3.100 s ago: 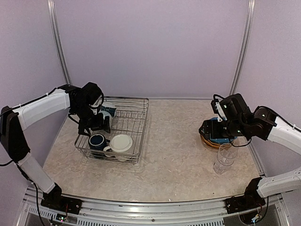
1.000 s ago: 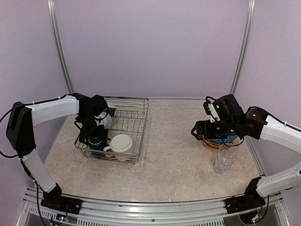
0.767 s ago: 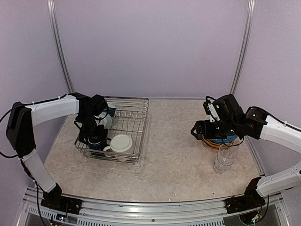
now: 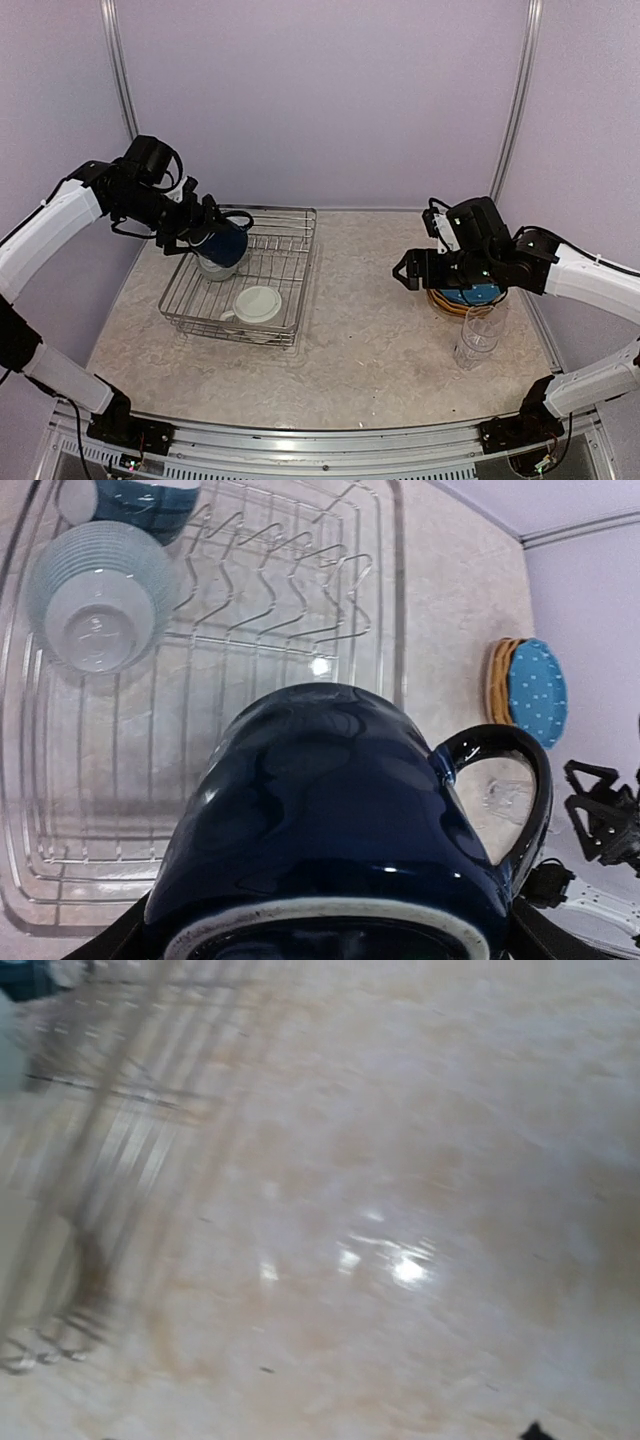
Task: Unload the mixed dishes from the dish rack
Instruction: Pass from the left arm to the right
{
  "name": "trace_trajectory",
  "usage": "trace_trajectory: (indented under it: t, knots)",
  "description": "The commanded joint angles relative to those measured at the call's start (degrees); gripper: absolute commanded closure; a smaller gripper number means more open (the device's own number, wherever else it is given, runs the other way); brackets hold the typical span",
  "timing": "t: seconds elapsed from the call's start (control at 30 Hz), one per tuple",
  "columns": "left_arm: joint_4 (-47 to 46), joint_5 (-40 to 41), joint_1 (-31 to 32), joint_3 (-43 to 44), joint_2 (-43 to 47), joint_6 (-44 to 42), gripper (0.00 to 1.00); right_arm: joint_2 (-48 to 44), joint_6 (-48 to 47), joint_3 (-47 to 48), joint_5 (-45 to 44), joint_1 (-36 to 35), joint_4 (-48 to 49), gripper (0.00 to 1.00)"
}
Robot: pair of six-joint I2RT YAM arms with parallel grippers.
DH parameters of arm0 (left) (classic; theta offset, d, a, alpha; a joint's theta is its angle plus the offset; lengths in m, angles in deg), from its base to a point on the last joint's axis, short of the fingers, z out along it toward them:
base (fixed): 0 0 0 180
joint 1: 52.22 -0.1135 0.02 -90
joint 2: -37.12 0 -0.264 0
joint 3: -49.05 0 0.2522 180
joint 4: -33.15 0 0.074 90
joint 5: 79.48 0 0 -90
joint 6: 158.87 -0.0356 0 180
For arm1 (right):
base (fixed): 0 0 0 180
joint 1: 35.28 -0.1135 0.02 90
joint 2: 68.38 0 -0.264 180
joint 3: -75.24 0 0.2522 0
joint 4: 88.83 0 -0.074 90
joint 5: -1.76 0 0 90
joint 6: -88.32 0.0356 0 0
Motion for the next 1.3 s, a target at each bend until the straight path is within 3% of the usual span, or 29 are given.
trace_trajectory:
  t: [0.0,0.1,0.27,0.4,0.73,1.07,1.17,1.27]
  knots:
    - [-21.27,-19.69,-0.27,-5.26,2.58,10.69,0.61,1.93,0.31,-0.43,6.50,0.41,8.10,0.16]
    - [-38.57,-27.70,-0.03,-11.89,2.96,20.60,0.61,4.89,1.14,0.81,11.80,0.44,12.30,0.16]
    - [-61.90,-33.20,3.10,-17.12,-0.48,33.20,0.63,6.59,4.16,-0.70,21.03,0.28,24.19,0.14]
    - [-69.33,-34.83,6.40,-15.17,-5.96,37.05,0.63,5.90,6.86,-4.71,27.66,0.18,39.00,0.08]
    - [-85.26,-36.00,14.15,-11.92,-17.49,46.31,0.63,5.27,11.27,-7.64,31.43,0.11,53.45,0.00]
    - [-100.21,-37.01,18.94,-10.39,-24.73,55.75,0.63,4.75,14.85,-11.16,30.08,0.06,58.58,0.51]
    - [-104.97,-37.09,19.43,-10.09,-26.70,58.45,0.63,3.86,16.80,-13.07,28.16,0.05,60.64,0.57]
    - [-105.88,-36.99,19.94,-10.00,-27.88,59.40,0.63,3.25,18.83,-14.74,27.12,0.11,63.65,0.69]
